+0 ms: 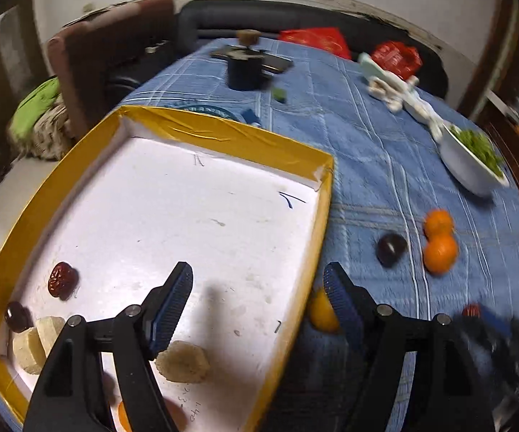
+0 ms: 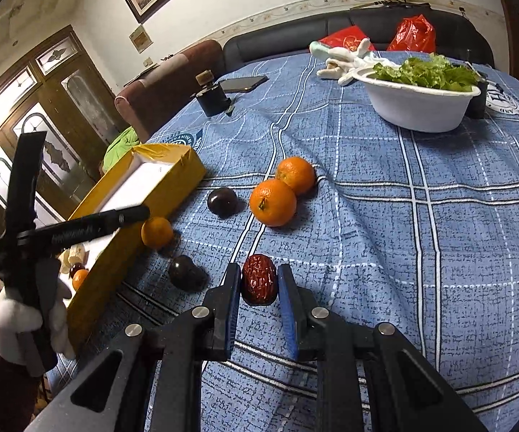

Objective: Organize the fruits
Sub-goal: 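Grasp a red date with the right tool while the left tool grasps a mandarin, then carry the red date and mandarin into the tray and open both tools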

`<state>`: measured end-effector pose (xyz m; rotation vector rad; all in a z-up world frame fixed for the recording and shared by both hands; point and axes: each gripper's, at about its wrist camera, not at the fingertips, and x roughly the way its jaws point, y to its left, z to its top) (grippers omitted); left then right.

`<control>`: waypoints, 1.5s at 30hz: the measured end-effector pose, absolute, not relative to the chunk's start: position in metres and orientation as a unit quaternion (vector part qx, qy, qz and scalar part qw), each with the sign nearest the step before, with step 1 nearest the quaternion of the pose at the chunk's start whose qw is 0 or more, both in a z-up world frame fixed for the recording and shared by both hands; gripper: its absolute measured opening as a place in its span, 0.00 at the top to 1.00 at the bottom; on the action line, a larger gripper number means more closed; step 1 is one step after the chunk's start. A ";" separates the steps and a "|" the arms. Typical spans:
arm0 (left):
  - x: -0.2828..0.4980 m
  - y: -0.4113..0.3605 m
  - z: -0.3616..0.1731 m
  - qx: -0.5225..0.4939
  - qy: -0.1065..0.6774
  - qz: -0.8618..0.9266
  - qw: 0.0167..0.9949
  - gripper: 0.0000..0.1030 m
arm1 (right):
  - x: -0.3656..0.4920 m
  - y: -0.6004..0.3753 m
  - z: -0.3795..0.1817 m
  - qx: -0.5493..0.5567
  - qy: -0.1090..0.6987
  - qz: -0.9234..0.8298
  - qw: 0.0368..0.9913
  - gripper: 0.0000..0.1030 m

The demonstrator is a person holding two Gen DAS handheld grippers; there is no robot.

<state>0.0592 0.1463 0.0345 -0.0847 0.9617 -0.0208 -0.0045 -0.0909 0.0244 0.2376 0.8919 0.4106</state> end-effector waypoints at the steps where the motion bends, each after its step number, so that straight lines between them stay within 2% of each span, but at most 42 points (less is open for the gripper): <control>1: 0.060 0.146 0.037 -0.045 0.457 -0.014 0.888 0.27 | -0.004 -0.091 0.024 0.114 0.428 0.197 0.875 0.77; 4: 0.050 0.137 0.048 -0.036 0.434 -0.038 0.900 0.27 | -0.006 -0.091 0.025 0.113 0.426 0.196 0.876 0.77; 8: 0.017 0.097 0.065 0.067 0.379 -0.131 0.914 0.27 | -0.004 -0.092 0.025 0.114 0.426 0.197 0.876 0.77; 12: 0.019 0.071 0.054 0.128 0.402 -0.173 0.890 0.27 | -0.004 -0.091 0.024 0.113 0.428 0.198 0.875 0.77; 16: 0.041 0.077 0.033 0.111 0.448 -0.149 0.874 0.27 | -0.004 -0.092 0.025 0.113 0.425 0.197 0.876 0.77; 25: 0.013 0.063 0.029 0.119 0.454 -0.214 0.856 0.28 | -0.005 -0.091 0.024 0.114 0.426 0.200 0.875 0.77; 33: 0.034 0.092 0.028 -0.008 0.482 -0.214 0.850 0.28 | -0.001 -0.093 0.019 0.123 0.436 0.202 0.868 0.77; 34: 0.035 0.095 0.028 -0.019 0.482 -0.207 0.851 0.32 | -0.001 -0.093 0.019 0.123 0.437 0.202 0.868 0.77; 36: 0.037 0.096 0.029 -0.030 0.482 -0.199 0.853 0.46 | -0.001 -0.093 0.018 0.124 0.439 0.200 0.867 0.77; 38: 0.036 0.095 0.028 -0.018 0.482 -0.180 0.858 0.65 | 0.000 -0.093 0.017 0.124 0.442 0.198 0.866 0.77; 41: 0.035 0.098 0.027 -0.008 0.478 -0.170 0.861 0.72 | 0.001 -0.093 0.014 0.121 0.447 0.194 0.865 0.77; 45: 0.029 0.089 0.027 0.035 0.464 -0.168 0.869 0.72 | 0.002 -0.092 0.012 0.119 0.452 0.193 0.863 0.77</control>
